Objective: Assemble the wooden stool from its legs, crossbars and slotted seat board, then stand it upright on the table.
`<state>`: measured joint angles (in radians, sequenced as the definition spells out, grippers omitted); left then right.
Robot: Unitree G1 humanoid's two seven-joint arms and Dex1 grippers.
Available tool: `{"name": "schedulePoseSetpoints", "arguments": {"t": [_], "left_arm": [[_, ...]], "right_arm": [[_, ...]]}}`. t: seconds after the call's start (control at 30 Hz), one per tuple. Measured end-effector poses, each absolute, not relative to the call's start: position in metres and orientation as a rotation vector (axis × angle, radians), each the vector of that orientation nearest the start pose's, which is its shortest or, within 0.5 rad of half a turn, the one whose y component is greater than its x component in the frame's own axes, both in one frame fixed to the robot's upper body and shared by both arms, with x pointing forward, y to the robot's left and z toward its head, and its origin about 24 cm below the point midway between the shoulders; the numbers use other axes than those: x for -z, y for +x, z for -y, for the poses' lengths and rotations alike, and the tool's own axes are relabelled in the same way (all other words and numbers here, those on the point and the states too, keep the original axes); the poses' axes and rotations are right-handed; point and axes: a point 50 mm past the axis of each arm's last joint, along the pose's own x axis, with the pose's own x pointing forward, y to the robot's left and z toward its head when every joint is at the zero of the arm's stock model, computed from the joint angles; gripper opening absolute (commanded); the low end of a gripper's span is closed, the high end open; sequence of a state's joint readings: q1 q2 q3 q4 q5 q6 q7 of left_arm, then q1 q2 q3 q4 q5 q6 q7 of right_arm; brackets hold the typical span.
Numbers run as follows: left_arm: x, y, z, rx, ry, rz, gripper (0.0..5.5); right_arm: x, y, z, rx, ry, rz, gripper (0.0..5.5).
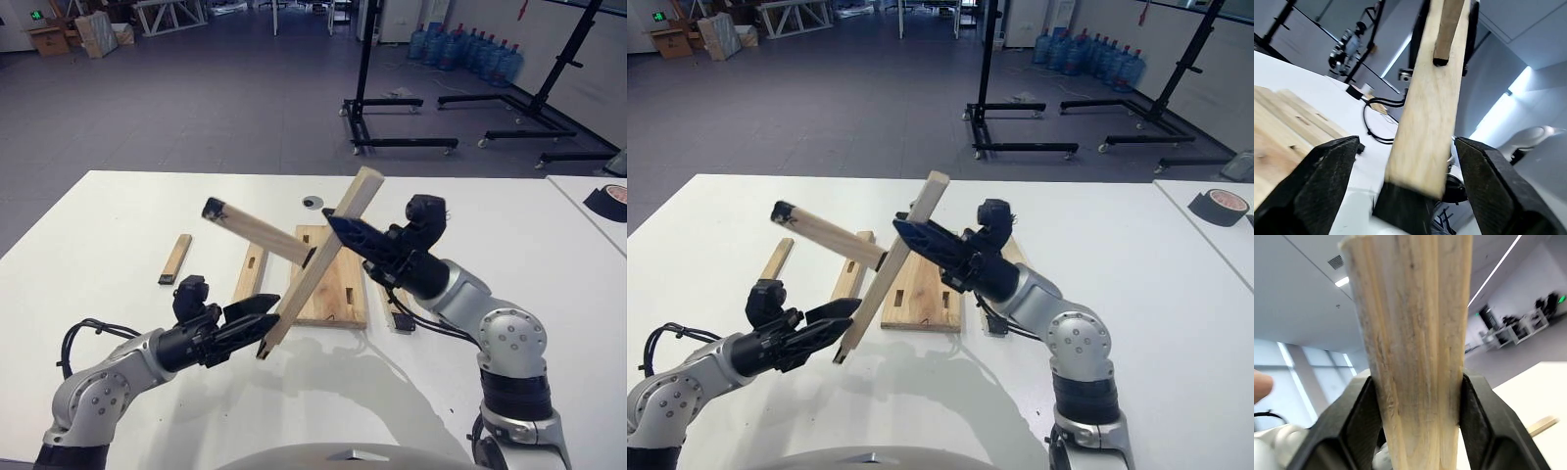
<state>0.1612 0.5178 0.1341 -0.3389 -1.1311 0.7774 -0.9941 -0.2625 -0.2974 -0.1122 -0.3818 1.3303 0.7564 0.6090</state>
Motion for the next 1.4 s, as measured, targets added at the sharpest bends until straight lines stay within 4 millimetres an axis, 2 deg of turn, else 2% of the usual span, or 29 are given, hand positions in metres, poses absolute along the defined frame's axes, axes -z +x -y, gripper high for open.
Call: {"name": "schedulePoseSetpoints", "arguments": {"t": [0.1, 0.2, 0.3, 0.4, 0.63, 0.93, 1.1, 1.2, 1.4], "left_arm": [[-0.085, 0.185, -0.185, 1.155, -0.717, -0.294, 3.55], [-0.072, 0.188, -0.183, 1.107, -0.593, -0.376, 3.55], [-0.064, 0.187, -0.177, 1.12, -0.539, -0.418, 3.55], [-0.062, 0.186, -0.172, 1.156, -0.514, -0.428, 3.55], [-0.061, 0.186, -0.169, 1.18, -0.47, -0.417, 3.55], [-0.041, 0.187, -0.177, 1.152, -0.444, -0.41, 3.55], [-0.018, 0.184, -0.187, 1.135, -0.479, -0.41, 3.55], [-0.004, 0.178, -0.197, 1.141, -0.468, -0.4, 3.55], [0.005, 0.18, -0.196, 1.159, -0.425, -0.356, 3.55]], "right_arm": [[-0.192, 0.256, 0.15, -1.173, 0.553, 0.19, 2.04], [-0.187, 0.283, 0.162, -1.026, 0.258, 0.221, 2.04], [-0.177, 0.309, 0.159, -0.94, 0.07, 0.265, 2.03], [-0.163, 0.331, 0.147, -0.889, -0.066, 0.296, 2.03], [-0.134, 0.338, 0.144, -0.926, -0.251, 0.3, 2.03], [-0.133, 0.334, 0.151, -1.049, -0.176, 0.259, 2.03], [-0.137, 0.321, 0.17, -1.124, -0.101, 0.201, 2.03], [-0.136, 0.315, 0.174, -1.171, -0.016, 0.142, 2.03], [-0.133, 0.314, 0.18, -1.152, 0.044, 0.082, 2.03]]}}
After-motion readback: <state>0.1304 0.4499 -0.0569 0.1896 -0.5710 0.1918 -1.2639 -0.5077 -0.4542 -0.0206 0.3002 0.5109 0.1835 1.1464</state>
